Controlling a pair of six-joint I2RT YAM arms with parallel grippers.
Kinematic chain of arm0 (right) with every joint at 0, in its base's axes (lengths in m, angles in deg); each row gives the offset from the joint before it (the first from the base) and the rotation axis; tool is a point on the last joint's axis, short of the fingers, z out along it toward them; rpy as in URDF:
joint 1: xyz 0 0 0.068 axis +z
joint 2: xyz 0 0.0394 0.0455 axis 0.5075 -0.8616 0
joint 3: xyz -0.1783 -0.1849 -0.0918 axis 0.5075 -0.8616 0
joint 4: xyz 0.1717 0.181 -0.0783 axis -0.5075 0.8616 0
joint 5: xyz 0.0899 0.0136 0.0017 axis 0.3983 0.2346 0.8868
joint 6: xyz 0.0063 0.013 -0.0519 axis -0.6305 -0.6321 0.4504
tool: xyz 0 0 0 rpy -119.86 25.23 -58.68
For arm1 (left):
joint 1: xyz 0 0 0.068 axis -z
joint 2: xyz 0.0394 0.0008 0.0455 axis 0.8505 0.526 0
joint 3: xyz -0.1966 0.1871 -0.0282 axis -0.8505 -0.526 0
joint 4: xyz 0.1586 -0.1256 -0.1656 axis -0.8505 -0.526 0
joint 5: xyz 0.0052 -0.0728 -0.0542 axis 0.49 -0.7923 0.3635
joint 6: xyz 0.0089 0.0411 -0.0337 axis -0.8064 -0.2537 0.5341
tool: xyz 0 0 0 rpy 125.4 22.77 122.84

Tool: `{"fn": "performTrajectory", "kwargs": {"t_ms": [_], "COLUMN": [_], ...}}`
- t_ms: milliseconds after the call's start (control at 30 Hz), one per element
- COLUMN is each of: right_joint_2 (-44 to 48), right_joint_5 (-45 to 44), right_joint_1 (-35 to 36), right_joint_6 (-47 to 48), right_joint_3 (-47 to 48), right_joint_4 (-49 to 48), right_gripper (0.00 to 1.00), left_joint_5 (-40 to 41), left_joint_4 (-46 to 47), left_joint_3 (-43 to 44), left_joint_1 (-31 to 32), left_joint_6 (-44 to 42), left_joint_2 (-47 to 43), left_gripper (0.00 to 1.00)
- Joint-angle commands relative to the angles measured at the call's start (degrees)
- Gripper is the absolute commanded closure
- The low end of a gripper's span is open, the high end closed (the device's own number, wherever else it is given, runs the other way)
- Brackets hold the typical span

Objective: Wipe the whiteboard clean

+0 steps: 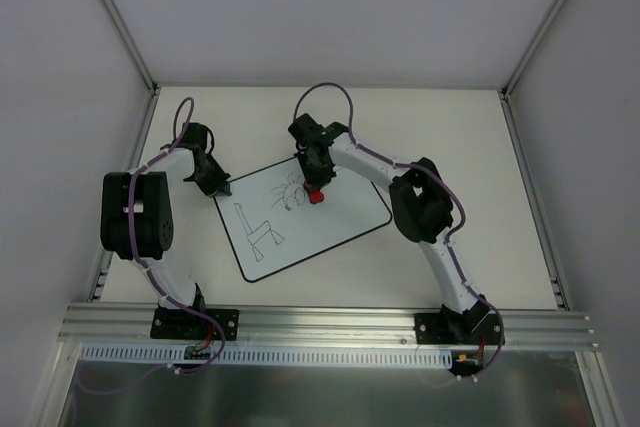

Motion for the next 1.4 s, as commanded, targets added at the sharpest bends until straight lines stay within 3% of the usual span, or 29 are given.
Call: {"fn": "performTrajectory", "kwargs": {"t_ms": [0,167,400,767,1000,1133,1367], "right_joint_2": [-0.8,2.0,-0.6,-7.9,-10.6,-10.7,-8.7], "right_joint_5": [-1.7,-5.5,-7.0,3.1,11.3,9.9,4.1], "right_joint_1": [-6.6,-14.0,-17.0,-11.3,-6.1,-3.7,-7.7], "right_joint_6": [-3.7,-3.8,-2.5,4.0,6.2,8.4,3.7], "right_joint_3": [-5.3,-6.8,-2.5,9.3,11.9,12.8,11.4], "right_joint_4": [2.8,1.7,1.1,1.2,2.4,4.9,6.1], "right_gripper": [1.0,1.0,1.0,1.0,1.0,1.0,1.0], "left_joint_5": [1.4,1.3,1.3,1.6,1.9,2.0,1.7], "left_joint_4": [-4.2,-4.2,-4.2,-4.2,-4.1,-4.2,-4.3], "left_joint_3": [-2.7,-2.5,-2.5,-2.5,-2.5,-2.4,-2.5], "left_joint_1": [0.8,0.8,0.7,0.8,0.8,0.8,0.7], "left_joint_6": [-1.6,-1.7,-2.0,-2.8,-3.2,-3.3,-3.6], "left_joint_2": [2.0,2.1,2.0,2.0,1.8,2.0,1.8], "left_gripper": [1.0,1.0,1.0,1.0,1.0,1.0,1.0]}}
